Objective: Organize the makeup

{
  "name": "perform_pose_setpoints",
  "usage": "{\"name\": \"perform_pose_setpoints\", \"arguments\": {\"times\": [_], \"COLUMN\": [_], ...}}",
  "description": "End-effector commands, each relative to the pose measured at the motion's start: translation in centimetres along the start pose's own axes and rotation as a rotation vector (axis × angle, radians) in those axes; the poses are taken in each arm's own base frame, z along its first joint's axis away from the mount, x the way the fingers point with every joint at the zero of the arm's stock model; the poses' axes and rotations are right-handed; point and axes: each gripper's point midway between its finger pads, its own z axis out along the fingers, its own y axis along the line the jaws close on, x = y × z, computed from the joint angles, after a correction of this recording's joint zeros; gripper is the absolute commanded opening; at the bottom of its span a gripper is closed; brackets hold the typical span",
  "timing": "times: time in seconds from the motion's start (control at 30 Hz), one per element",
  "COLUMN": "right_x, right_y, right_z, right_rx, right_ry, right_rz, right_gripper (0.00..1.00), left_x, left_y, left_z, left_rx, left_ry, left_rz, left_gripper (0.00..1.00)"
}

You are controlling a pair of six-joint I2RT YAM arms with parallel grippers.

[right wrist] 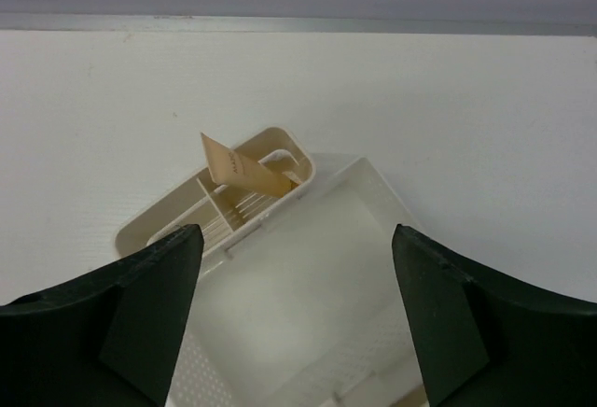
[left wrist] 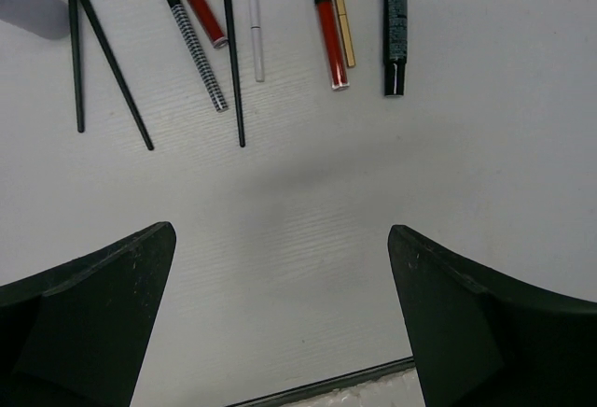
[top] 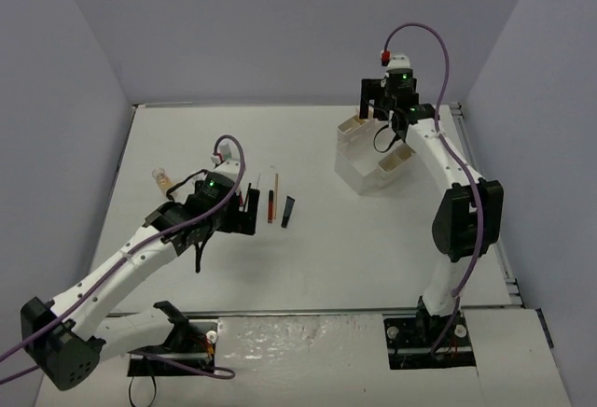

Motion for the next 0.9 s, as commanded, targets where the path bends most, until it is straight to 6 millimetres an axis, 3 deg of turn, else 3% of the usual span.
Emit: {"name": "perform_pose_setpoints", "arguments": {"times": [0.0,0.07,0.17,0.2,0.27,0.4,0.6,0.87], "right_x": [-5.6,-6.2,-4.8,-4.7,-3.3,-1.0,2.5,5.4], "right_y": [-0.5,-0.5,-0.3,-0.1,-0.1,0.2,-0.2,0.1], "right_z": [-9.2,-13.0,-17.1,-17.3,-20.1,-23.3,-25.9,-26.4], "right_rx": [-0.045,-0.077,-0.132,-0.141,-0.172,-0.227,-0.241,-0.271], "right_ry": [-0.197,-0.245,-0.271,-0.272,-0.293,-0.305,-0.308,-0.269], "right_rz": [0.098,0.120,0.142,0.147,0.164,0.188,0.211,0.213], "right_gripper": [0.92,0.99,1.00,1.00,1.00,1.00,1.00,1.00], "left_x": [-4.0,-3.9,-3.7,-3.8,-3.5,-3.2,-2.5,-0.7], "left_y": [-5.0,-6.2,-8.0,-8.2,-9.3,-10.8,-11.5,-10.4], "left_z": [0.7,2.4,4.8,4.8,6.8,9.2,13.0,16.4], "left_rx": [0.103,0.103,0.118,0.122,0.129,0.133,0.080,-0.004], "left_ry": [-0.074,-0.041,-0.002,-0.003,0.025,0.071,0.138,0.235], "left_rz": [-0.021,-0.013,-0.001,-0.001,-0.002,0.013,0.038,0.040], "left_gripper": [0.96,0.96,0.96,0.96,0.94,0.91,0.85,0.76]}}
